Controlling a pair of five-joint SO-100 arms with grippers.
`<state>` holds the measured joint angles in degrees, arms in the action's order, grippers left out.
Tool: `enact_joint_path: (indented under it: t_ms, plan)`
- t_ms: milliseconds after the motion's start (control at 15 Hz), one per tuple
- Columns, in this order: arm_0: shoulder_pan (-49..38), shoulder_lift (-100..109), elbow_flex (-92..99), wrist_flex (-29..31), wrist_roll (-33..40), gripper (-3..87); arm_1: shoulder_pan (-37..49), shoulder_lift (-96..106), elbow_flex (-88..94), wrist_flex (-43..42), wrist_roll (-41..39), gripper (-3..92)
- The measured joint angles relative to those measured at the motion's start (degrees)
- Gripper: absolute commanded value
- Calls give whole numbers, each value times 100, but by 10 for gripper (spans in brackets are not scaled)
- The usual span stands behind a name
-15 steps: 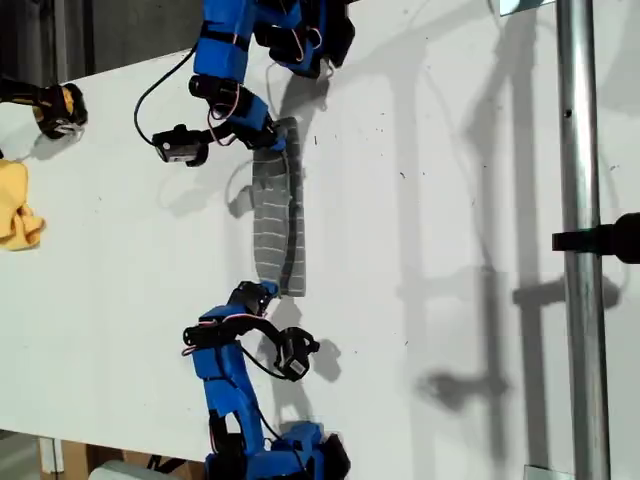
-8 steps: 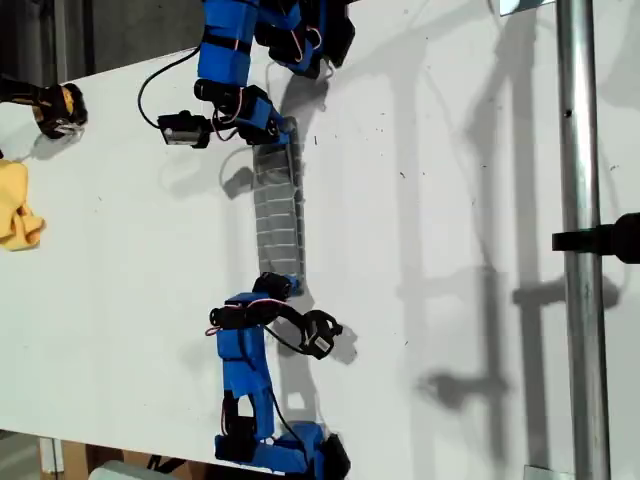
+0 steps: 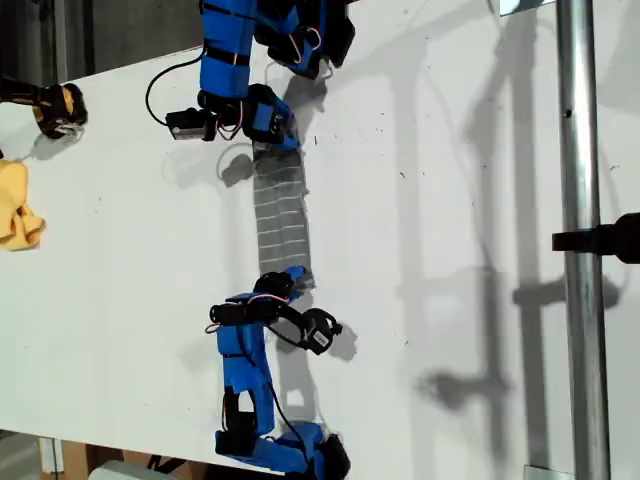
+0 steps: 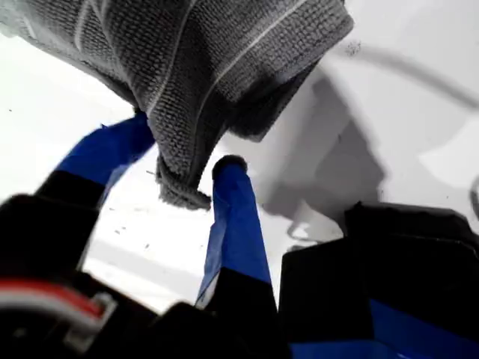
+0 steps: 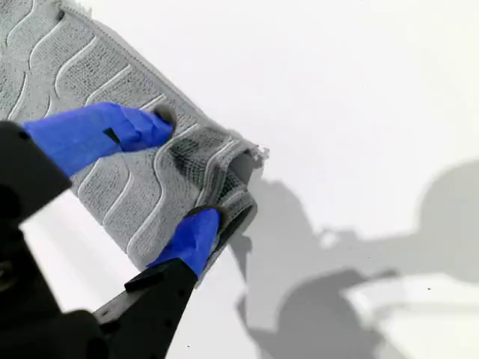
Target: Grasp corners of a towel and fold twice.
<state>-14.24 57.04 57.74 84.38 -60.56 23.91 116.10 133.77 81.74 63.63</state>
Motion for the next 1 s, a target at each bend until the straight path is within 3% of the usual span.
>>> enact_joint_path:
  t_ms: [533, 733, 867, 1000]
  plan:
    - [-79, 1406, 360, 738, 492, 274, 44, 2232, -896, 1354, 229, 383]
    - [-211, 3867, 2760, 79, 387, 191, -202, 3744, -1143, 2188, 1028, 369]
    - [-202, 5476, 4685, -615, 35, 24, -826, 4605, -1151, 2452, 1767, 367]
    - [-79, 6838, 6398, -1538, -378, -15, -1389, 4588, -1151, 2479, 2391, 355]
